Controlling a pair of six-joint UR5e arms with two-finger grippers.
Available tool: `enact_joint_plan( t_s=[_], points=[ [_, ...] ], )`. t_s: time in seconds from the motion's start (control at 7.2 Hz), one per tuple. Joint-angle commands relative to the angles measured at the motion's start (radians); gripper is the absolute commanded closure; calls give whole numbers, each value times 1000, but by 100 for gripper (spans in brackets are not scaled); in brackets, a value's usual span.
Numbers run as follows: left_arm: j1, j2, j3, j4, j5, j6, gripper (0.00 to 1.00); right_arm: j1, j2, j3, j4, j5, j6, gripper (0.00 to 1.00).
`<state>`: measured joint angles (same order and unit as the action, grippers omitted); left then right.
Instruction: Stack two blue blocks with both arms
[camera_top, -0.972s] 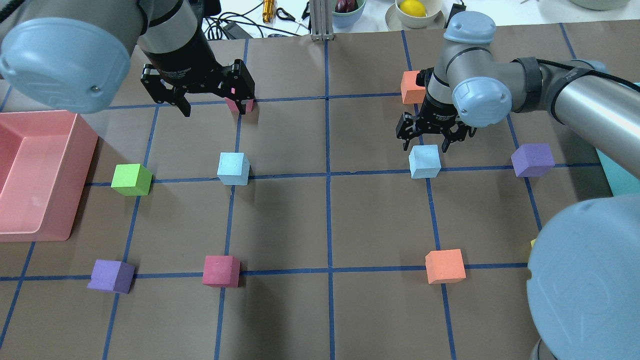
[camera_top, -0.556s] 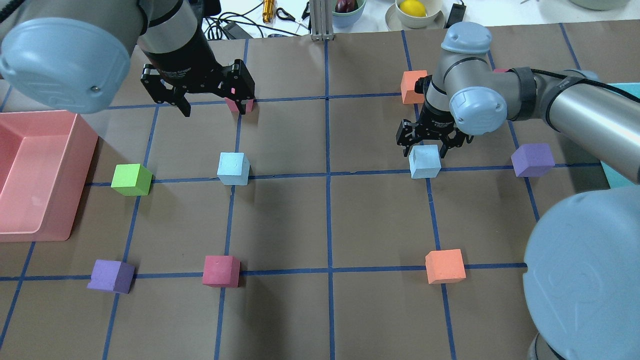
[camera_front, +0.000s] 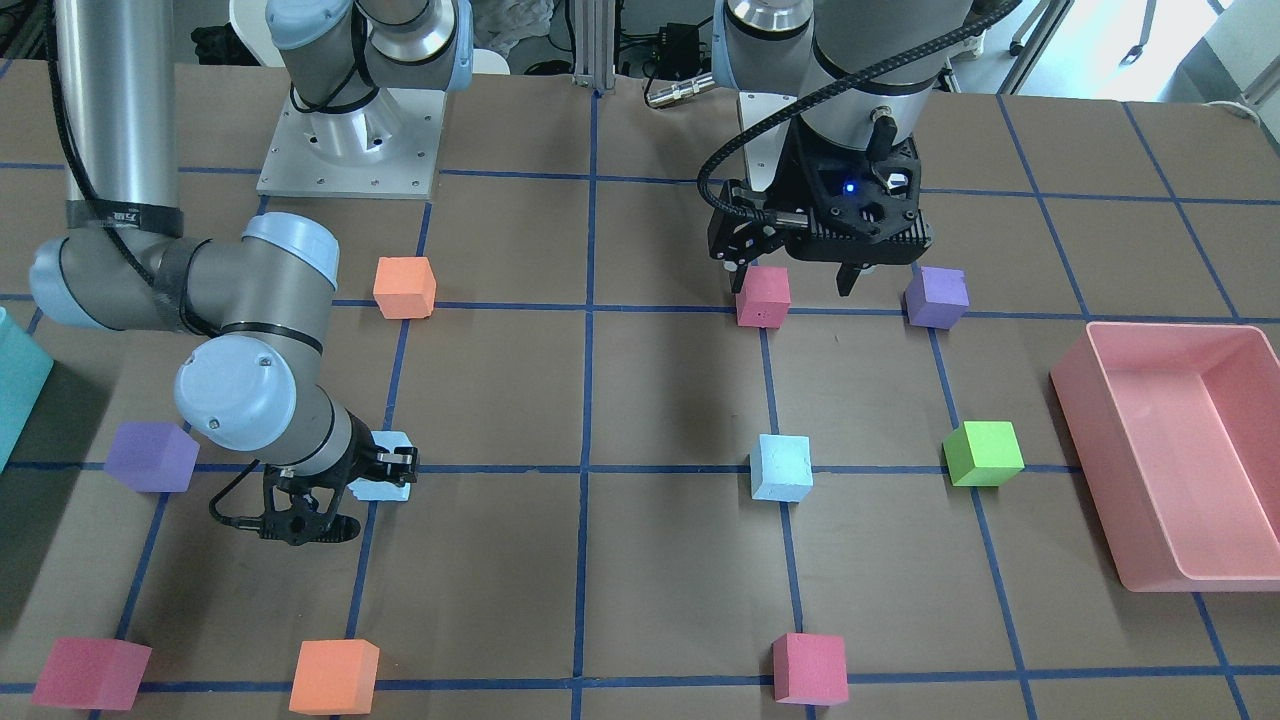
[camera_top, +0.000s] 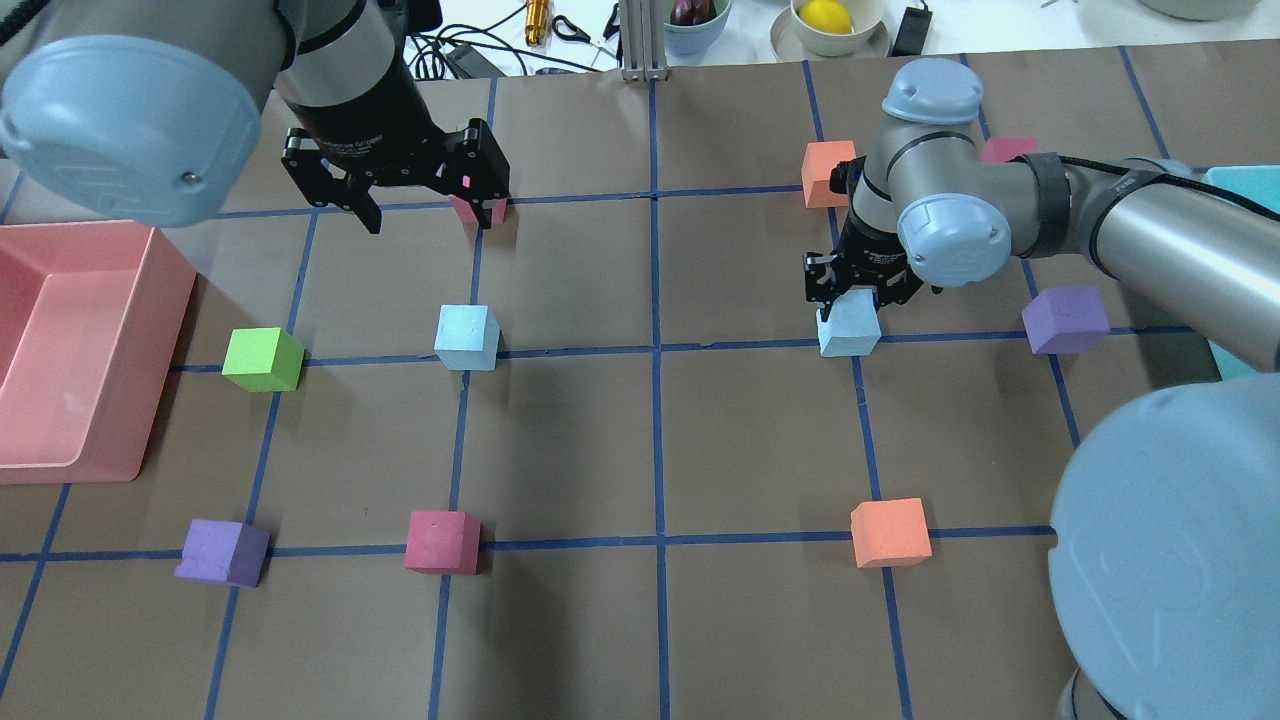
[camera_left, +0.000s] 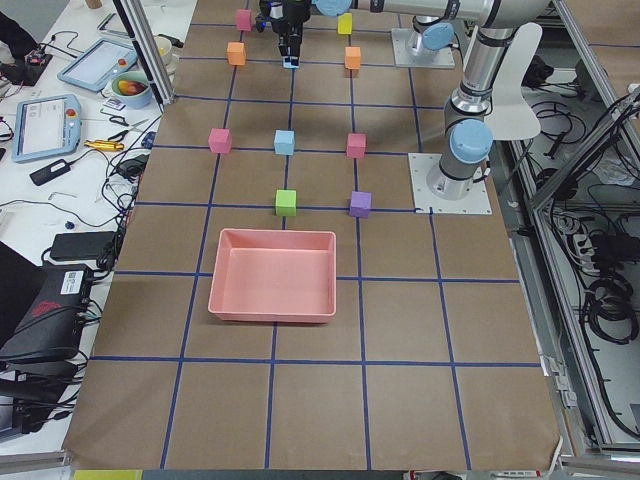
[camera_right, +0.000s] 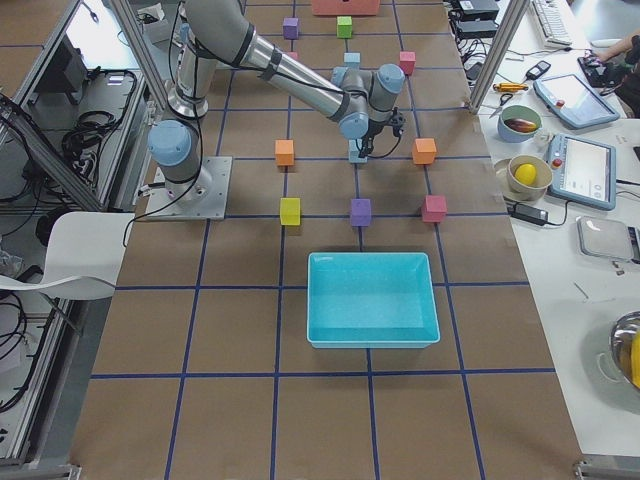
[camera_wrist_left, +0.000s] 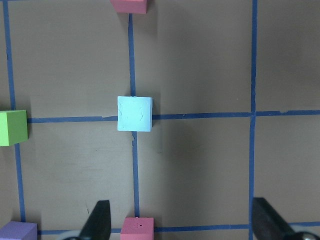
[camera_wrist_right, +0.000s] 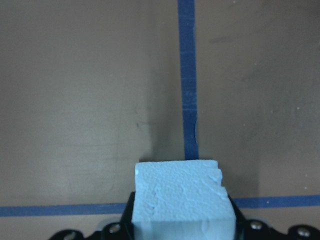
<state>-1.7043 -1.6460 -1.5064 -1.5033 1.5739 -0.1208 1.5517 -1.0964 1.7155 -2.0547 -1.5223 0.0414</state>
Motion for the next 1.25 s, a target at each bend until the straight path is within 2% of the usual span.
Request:
enact_joint_plan(
  t_s=[0.0,0.56,1.11],
  points=[
    [0,0,0,0,0,1,0,36,-57,-14,31,4,76,100],
    [0,0,0,0,0,0,0,357,-74,3,57,25,412,100],
    [0,0,0,0,0,0,0,418,-71,69,44,36,437,100]
  ],
)
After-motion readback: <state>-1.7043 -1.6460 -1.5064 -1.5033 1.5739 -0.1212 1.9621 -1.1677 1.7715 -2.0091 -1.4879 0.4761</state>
